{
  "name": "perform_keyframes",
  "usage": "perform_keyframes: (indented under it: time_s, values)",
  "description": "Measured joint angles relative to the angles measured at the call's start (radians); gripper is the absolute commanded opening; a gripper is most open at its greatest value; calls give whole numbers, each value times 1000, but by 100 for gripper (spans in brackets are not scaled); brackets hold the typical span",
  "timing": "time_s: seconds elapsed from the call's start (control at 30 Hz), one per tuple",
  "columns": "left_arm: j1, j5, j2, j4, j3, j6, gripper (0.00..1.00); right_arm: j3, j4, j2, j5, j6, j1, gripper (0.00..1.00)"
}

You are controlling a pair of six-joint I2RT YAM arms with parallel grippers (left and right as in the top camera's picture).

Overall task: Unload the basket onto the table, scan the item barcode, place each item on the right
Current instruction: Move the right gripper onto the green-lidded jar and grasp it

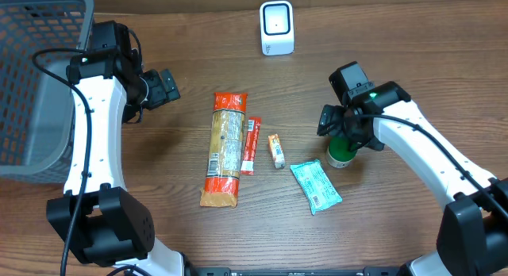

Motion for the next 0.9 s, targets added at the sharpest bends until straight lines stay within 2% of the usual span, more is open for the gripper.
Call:
perform_keyframes:
  time_s: [0.23, 0.47, 0.63, 0.9]
  values:
    - [0, 0, 0, 0, 0, 0, 100, -105, 96, 0, -40, 9, 0, 97]
    - [0, 0, 0, 0, 0, 0, 100, -172, 135, 1, -48, 13, 0, 84]
    - [0, 0, 0, 0, 0, 0, 100, -179, 129, 2, -53, 14, 0, 68]
    - [0, 0, 0, 0, 0, 0, 100, -179, 123, 2, -53, -76, 0, 67]
